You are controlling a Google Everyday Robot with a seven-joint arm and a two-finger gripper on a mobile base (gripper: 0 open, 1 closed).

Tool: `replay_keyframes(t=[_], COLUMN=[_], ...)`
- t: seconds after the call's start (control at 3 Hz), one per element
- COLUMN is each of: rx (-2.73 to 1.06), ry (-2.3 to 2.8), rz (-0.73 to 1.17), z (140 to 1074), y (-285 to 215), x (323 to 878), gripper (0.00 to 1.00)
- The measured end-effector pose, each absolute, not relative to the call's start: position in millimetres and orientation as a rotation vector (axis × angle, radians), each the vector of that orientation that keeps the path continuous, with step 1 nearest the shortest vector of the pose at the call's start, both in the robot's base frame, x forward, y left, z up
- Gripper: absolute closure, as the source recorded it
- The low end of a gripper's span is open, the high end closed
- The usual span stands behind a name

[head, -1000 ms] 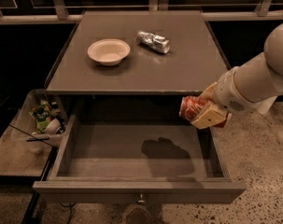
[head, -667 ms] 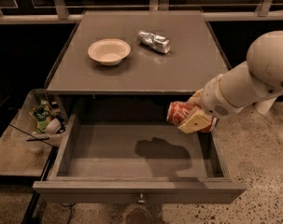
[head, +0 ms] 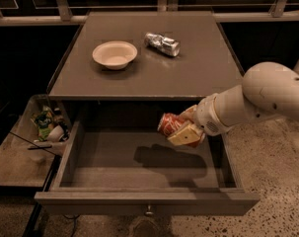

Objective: Place coke can into top drawer

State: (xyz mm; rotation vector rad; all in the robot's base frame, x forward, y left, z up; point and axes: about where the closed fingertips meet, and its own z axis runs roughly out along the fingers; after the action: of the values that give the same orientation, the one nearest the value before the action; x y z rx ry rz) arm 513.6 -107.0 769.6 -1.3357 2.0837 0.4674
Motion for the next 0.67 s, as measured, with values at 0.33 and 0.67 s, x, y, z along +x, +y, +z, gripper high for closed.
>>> replay_keyframes(t=[0.33,0.67], rx=[-1.239,-1.216], ry=[2.081,2.116], rz=[0.513,0.508], z=[754,731], y=[-89,-71], x=[521,523], gripper=[1.00,1.00])
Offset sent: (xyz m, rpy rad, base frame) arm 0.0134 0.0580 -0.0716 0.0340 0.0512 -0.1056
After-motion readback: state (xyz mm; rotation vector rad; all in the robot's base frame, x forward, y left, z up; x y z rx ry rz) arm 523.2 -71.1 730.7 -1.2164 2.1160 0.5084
